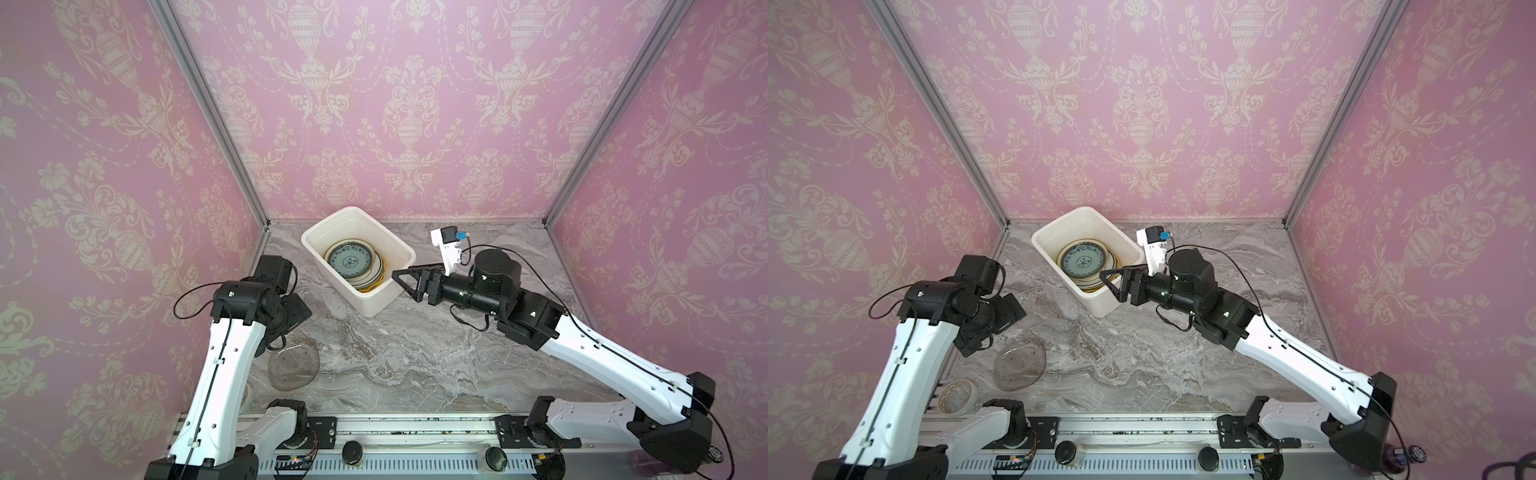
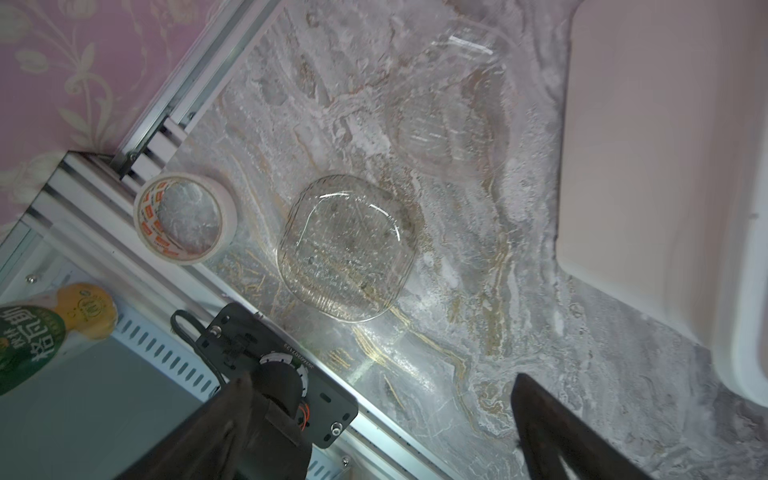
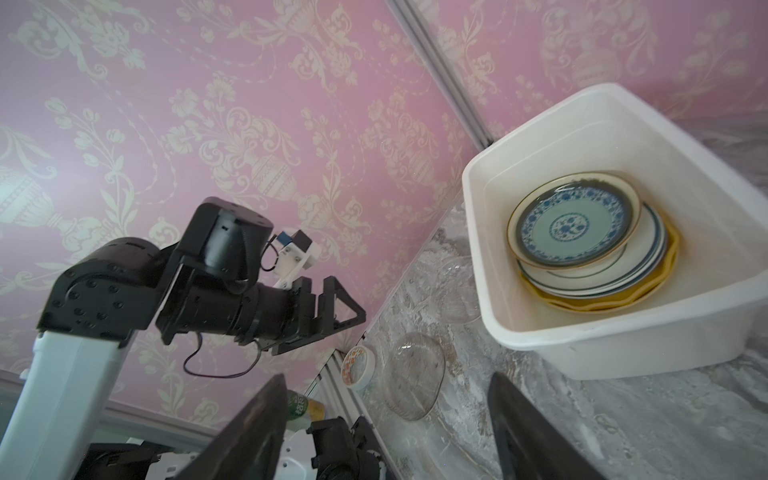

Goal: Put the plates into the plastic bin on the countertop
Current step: 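Move the right gripper toward the clear glass plate near the robot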

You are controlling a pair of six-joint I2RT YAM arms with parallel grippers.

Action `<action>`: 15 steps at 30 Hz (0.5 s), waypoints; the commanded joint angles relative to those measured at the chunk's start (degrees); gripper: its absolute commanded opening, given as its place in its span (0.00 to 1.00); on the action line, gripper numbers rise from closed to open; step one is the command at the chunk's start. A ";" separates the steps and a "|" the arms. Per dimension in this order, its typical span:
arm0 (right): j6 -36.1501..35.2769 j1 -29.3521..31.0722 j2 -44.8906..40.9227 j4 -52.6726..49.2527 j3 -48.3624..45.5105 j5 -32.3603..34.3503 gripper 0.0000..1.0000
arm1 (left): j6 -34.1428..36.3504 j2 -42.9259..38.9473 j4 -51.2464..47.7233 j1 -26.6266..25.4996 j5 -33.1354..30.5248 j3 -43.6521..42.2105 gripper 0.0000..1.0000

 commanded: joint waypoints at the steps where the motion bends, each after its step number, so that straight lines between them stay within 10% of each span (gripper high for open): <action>1: 5.37 3.91 5.39 -1.95 4.25 4.20 0.75 | 1.62 -1.99 -2.06 6.06 4.90 -4.77 0.99; 15: 18.25 15.65 40.28 -17.60 29.04 -3.30 0.69 | -16.97 -5.76 9.92 25.26 11.14 -18.73 0.99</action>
